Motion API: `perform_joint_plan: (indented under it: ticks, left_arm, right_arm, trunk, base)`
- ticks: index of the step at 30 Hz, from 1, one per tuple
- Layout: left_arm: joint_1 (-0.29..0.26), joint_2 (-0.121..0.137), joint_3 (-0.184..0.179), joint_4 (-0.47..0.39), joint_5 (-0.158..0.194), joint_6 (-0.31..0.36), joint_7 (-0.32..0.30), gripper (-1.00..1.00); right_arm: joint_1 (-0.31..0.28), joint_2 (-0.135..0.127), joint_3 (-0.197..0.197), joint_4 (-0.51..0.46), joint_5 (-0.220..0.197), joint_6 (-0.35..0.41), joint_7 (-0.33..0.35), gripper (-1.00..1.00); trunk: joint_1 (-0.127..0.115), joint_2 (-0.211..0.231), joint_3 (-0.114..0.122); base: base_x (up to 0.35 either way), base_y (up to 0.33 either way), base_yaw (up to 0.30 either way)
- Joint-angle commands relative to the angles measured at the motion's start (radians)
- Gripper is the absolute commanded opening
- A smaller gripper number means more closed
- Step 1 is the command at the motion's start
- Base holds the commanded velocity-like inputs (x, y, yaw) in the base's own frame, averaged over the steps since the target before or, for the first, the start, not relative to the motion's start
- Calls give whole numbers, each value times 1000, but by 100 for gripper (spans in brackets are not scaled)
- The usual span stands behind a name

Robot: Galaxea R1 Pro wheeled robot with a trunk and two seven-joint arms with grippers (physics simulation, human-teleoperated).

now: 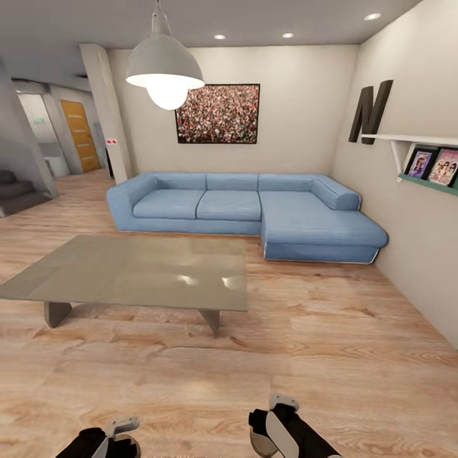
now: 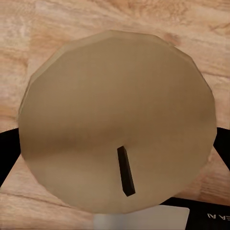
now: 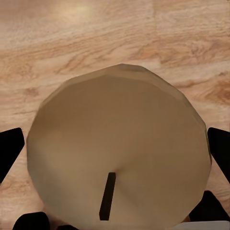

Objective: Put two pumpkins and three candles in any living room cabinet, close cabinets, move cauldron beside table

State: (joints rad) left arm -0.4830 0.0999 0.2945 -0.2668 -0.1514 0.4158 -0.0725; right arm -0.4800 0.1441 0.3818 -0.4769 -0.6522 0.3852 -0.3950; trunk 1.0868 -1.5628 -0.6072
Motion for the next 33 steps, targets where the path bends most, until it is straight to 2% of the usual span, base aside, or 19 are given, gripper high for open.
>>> perform_joint_plan:
  ticks: [1, 8, 18, 26, 28, 33]
  left_arm:
    - [0, 1, 0, 0, 0, 0, 0, -100]
    - [0, 1, 1, 18, 0, -57, 0, -100]
    - [0, 4, 2, 23, 3, -64, 0, -100]
    - [0, 6, 2, 24, 4, -72, 2, -100]
    - [0, 6, 2, 24, 4, -74, 14, -100]
    - [0, 4, 3, 24, 5, -79, 106, -100]
  right_arm:
    - [0, 0, 0, 0, 0, -1, 0, -100]
    - [0, -1, 0, 0, 0, -2, 2, -100]
    - [0, -3, 0, -2, 2, -2, 2, -100]
    - [0, -2, 1, -2, 2, -3, 1, -100]
    - [0, -2, 1, -2, 2, -3, 1, -100]
    - [0, -1, 2, -2, 3, -3, 1, -100]
  trunk:
    - [0, 0, -1]
    - [0, 0, -8]
    - [0, 0, -10]
    - [0, 0, -11]
    - [0, 0, -11]
    - [0, 0, -11]
  base:
    - [0, 0, 245]
    - [0, 0, 231]
    - [0, 0, 69]
    - [0, 0, 248]
    - [0, 0, 287]
    - [0, 0, 289]
